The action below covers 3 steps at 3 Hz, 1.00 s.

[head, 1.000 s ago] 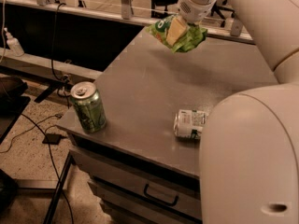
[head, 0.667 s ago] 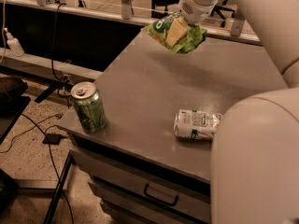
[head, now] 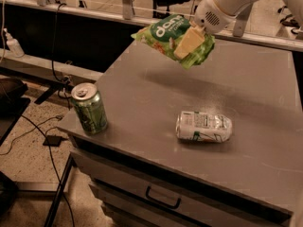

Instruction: Move green rice chip bag near green can

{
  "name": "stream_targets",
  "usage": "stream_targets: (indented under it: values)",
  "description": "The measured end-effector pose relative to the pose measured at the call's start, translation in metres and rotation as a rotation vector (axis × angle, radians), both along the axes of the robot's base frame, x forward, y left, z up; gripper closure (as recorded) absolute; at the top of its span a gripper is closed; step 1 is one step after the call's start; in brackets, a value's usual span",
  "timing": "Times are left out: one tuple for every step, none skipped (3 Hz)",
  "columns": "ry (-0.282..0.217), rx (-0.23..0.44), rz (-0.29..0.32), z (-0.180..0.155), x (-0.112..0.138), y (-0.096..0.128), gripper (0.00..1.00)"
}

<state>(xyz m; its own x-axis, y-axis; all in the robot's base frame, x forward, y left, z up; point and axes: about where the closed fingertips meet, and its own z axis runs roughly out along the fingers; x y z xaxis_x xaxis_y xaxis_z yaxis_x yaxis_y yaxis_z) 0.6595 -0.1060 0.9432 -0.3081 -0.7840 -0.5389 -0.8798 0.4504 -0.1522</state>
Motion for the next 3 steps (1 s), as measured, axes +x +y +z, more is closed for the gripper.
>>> stream_targets:
  values:
    - [-0.010,-0.004,0.042,-0.003,-0.004,0.001,1.00]
    - [-0.007,-0.003,0.036,-0.003,-0.003,0.002,1.00]
    - [0.016,-0.021,0.136,-0.011,-0.010,0.014,1.00]
